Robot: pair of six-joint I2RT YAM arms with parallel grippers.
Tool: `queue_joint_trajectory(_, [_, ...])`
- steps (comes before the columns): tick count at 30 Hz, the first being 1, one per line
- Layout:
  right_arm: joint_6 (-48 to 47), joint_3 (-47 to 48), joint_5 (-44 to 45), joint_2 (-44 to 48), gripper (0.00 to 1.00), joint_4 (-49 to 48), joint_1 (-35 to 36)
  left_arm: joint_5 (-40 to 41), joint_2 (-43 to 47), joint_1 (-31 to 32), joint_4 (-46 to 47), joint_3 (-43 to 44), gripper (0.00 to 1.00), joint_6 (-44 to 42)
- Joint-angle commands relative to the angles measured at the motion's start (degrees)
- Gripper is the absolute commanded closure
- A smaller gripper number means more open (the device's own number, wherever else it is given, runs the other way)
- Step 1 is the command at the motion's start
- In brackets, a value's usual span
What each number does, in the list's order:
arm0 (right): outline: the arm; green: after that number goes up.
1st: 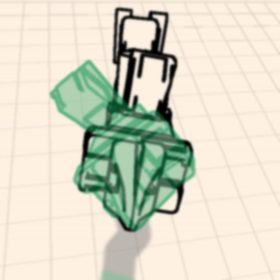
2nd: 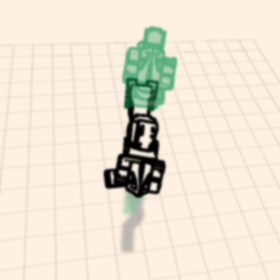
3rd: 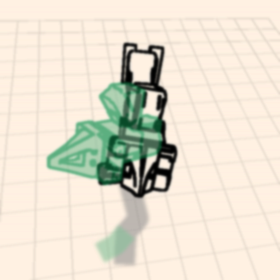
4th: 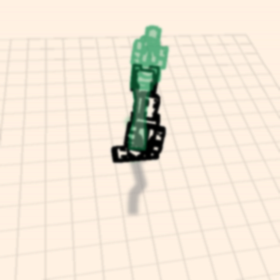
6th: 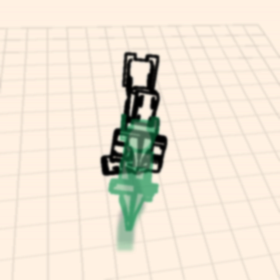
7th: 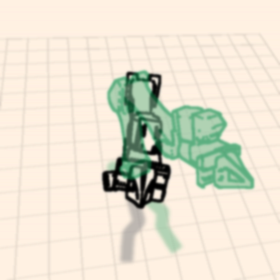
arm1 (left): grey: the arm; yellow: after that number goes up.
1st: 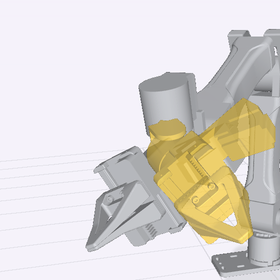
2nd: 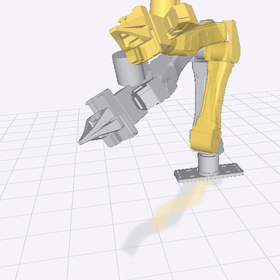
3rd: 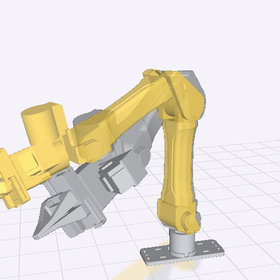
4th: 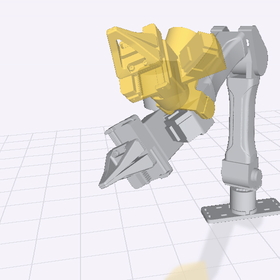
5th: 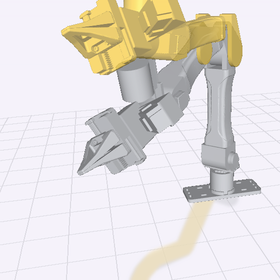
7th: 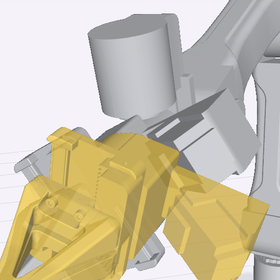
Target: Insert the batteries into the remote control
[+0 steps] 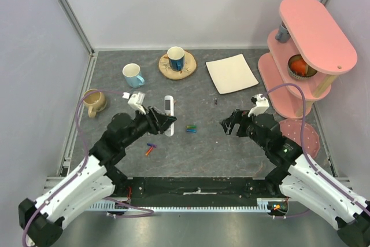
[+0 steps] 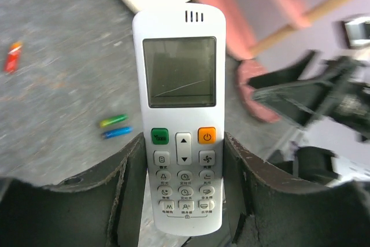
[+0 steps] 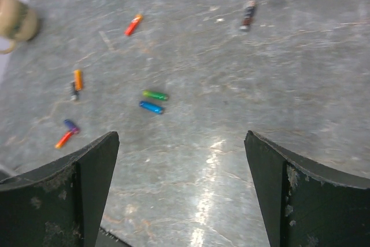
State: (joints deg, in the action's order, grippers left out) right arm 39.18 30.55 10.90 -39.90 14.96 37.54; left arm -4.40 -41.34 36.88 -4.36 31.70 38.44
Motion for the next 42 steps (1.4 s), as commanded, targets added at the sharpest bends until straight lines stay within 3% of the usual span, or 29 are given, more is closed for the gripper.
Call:
queue_joint_trajectory(1, [2.39, -3.21, -17.78, 1.85, 0.02, -13.54, -0.01, -11.32, 11.51, 0.21, 23.46, -8.57, 0.98, 4.01])
queue_joint_trajectory(4, [4.32, -3.3, -25.79, -0.43, 0.02, -19.43, 0.08, -11.15, 16.71, 0.21, 28.86, -13.94, 0.98, 6.3])
queue_joint_trajectory(9, [8.19, -4.44, -29.62, -0.09, 0.02, -30.86, 3.32, -12.29, 17.88, 0.21, 39.23, -19.03, 0.98, 11.47])
queue_joint_trajectory(15, [10.04, -3.12, -29.27, -5.17, 0.02, -38.5, 10.35, -12.56, 7.8, 0.12, 62.14, -23.79, 0.98, 20.35])
queue_joint_trajectory(22, [10.39, -1.54, -27.51, -11.6, 0.02, -46.5, 16.07, -13.17, -3.03, 0.21, 77.29, -23.71, 0.98, 25.28])
queue_joint_trajectory(32, [13.55, -0.84, -27.59, -16.87, 0.02, -58.55, 17.22, -13.43, -7.43, 0.21, 81.87, -22.65, 0.98, 27.22])
queue_joint_trajectory(42, [11.27, 5.31, -27.68, -23.03, 0.02, -54.43, 18.71, -15.11, -10.42, 0.21, 84.69, -21.68, 0.98, 28.98])
